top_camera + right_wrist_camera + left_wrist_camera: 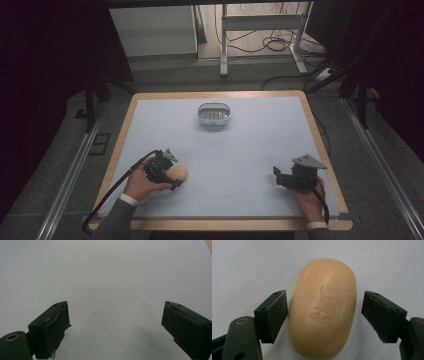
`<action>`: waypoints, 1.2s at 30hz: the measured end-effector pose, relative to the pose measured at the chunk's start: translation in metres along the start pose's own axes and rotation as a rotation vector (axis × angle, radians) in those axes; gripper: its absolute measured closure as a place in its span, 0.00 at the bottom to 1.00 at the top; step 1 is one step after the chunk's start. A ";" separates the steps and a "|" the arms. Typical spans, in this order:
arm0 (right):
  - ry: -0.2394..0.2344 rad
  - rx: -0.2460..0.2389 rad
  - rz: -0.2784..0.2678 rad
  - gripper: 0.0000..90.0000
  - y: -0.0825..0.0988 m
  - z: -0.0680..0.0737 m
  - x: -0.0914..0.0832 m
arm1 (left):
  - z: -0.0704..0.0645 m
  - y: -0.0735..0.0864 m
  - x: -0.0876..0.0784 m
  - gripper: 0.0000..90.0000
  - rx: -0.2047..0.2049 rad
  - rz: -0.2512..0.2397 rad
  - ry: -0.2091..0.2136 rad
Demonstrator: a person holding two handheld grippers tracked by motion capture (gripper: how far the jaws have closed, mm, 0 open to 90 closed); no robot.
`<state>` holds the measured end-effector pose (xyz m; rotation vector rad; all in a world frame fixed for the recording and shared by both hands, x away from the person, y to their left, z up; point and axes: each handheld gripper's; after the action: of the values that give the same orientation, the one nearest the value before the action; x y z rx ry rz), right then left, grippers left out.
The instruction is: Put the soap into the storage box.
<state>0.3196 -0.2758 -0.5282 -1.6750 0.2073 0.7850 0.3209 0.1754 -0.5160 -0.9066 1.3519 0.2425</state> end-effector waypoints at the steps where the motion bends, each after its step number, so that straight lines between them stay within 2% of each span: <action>1: 0.000 0.000 0.000 0.09 0.000 0.000 0.000 | 0.000 0.000 0.001 0.24 0.000 0.002 -0.002; 9: 0.004 -0.001 -0.001 0.09 0.000 0.000 0.000 | -0.001 0.001 0.004 0.32 0.007 0.007 -0.026; 16: 0.005 0.004 -0.001 0.09 0.000 0.000 0.000 | 0.001 0.000 0.004 0.33 0.000 -0.013 -0.041; 26: 0.009 0.005 -0.001 0.09 0.000 0.000 0.000 | 0.004 -0.005 -0.011 0.34 0.004 -0.059 -0.032; 36: 0.012 0.006 0.001 0.09 0.000 0.000 0.000 | 0.004 -0.011 -0.020 0.34 0.019 -0.087 -0.044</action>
<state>0.3197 -0.2758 -0.5282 -1.6739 0.2184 0.7746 0.3260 0.1776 -0.4930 -0.9366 1.2688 0.1816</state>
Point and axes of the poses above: each handheld gripper's, and its own axes: x roughly forward along the jaws, y roughly out of its underside, z roughly to its left, and after that the axes turned 2 degrees about z, right-handed
